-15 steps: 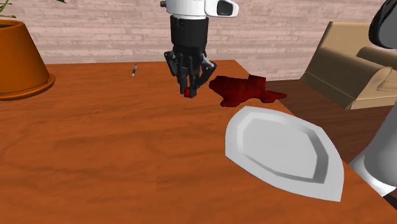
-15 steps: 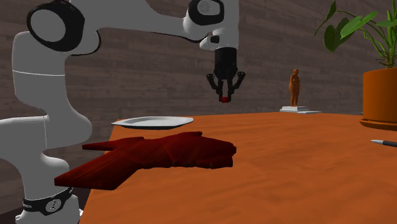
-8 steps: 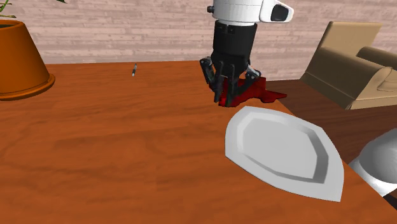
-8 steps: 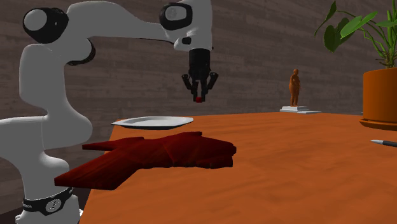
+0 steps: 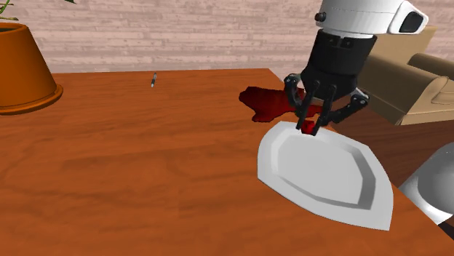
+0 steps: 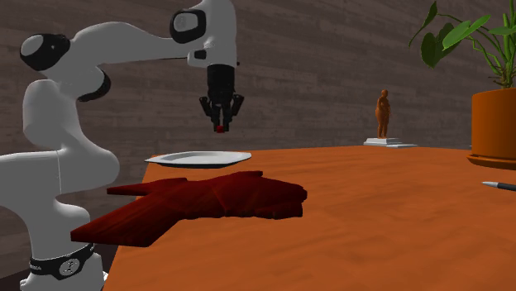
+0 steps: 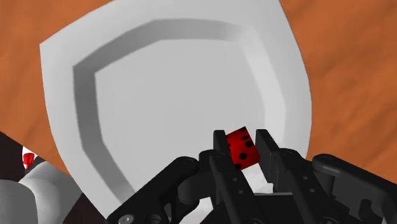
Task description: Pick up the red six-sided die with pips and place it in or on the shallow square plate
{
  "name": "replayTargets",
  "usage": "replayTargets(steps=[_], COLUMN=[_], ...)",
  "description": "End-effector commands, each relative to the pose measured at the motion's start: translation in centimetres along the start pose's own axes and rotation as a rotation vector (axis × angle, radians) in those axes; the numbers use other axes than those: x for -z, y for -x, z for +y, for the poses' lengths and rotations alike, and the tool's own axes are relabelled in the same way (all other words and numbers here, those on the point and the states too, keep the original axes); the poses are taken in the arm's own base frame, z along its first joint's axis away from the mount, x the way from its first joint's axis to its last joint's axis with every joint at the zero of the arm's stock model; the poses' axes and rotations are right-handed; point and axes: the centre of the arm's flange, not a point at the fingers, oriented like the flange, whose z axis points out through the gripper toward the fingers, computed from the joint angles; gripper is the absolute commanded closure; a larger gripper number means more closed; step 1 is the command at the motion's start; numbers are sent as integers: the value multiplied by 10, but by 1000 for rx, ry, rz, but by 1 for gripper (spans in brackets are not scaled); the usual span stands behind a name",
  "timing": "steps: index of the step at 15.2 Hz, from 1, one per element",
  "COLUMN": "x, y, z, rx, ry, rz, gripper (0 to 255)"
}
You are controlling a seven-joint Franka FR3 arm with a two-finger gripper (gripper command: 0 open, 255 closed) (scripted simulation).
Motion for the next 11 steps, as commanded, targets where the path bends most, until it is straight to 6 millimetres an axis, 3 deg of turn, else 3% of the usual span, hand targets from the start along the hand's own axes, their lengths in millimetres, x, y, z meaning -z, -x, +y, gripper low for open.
replayTargets(steps=[1,3,11], x=[-2,-2,-44], y=[-9,-16,-16], z=[24,45,45], rx=[0,0,0], ry=[0,0,0], rz=[-2,-2,-2], gripper=[255,255,255])
